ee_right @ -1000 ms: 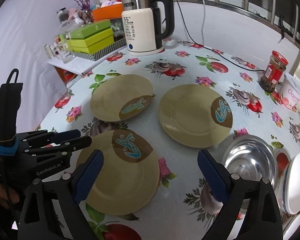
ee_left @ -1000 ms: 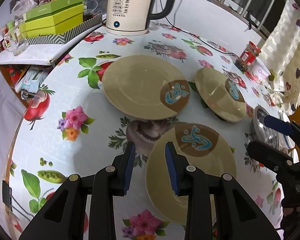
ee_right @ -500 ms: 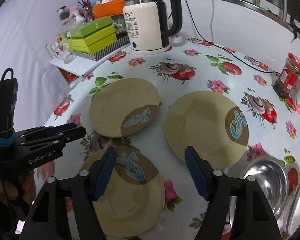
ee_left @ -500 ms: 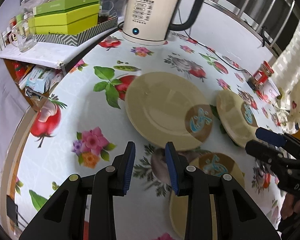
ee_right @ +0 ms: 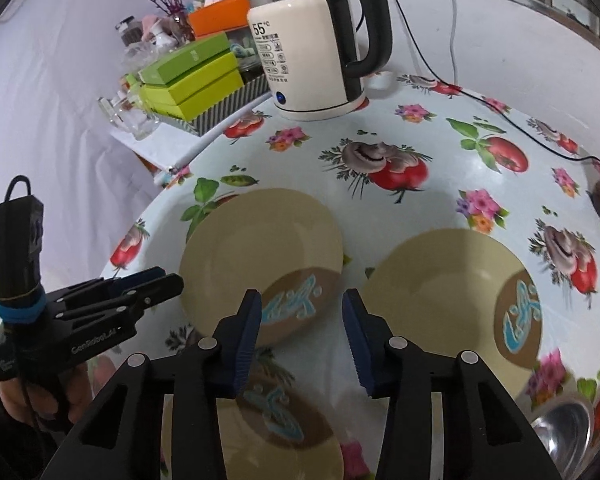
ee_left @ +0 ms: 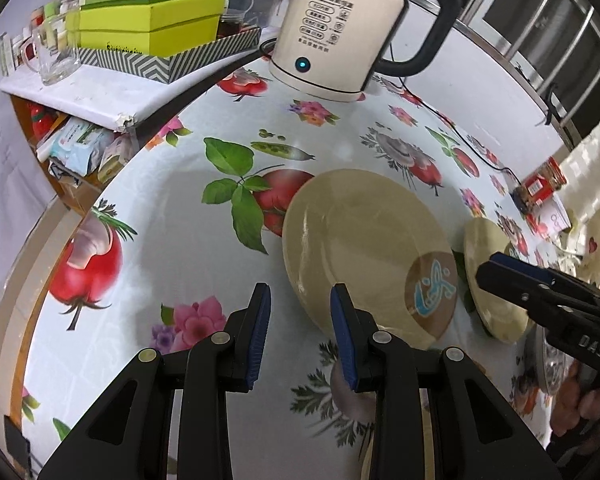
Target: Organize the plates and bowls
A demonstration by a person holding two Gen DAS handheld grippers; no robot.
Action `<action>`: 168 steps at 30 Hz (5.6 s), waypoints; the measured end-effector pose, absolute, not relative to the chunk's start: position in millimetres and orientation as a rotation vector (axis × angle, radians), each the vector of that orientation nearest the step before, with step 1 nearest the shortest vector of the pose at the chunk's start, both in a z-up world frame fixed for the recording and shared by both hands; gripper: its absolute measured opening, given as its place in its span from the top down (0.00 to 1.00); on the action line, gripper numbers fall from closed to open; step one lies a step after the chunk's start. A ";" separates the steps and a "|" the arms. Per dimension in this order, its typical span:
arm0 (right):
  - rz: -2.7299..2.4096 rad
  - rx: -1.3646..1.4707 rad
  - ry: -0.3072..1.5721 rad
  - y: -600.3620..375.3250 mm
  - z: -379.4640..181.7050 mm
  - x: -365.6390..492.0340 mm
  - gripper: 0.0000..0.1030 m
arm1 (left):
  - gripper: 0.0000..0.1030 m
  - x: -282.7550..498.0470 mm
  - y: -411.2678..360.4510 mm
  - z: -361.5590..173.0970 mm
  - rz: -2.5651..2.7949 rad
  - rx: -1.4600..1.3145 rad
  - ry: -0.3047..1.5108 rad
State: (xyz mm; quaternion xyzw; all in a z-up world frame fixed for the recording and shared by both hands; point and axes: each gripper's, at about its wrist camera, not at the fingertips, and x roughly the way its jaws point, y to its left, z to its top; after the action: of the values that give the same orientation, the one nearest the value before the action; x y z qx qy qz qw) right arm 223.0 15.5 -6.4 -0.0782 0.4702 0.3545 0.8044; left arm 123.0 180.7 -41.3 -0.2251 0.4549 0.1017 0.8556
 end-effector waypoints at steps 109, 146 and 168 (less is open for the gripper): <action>0.626 -0.131 1.169 -61.9 -40.5 129.7 0.78 | 0.77 49.5 89.0 -33.9 0.090 -0.395 1.080; 0.678 -0.058 1.016 -91.8 0.4 109.4 0.57 | 0.76 42.5 74.0 7.6 0.016 -0.361 0.944; 0.649 -0.035 0.979 -107.9 17.7 125.1 0.57 | 0.76 70.7 62.7 12.6 -0.021 -0.345 0.941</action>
State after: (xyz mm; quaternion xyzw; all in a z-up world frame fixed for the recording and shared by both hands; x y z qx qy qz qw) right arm 125.1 -107.9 17.8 -0.0166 0.4617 0.3061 0.8324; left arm 70.7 62.7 12.6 -0.1655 0.4512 -0.0102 0.8769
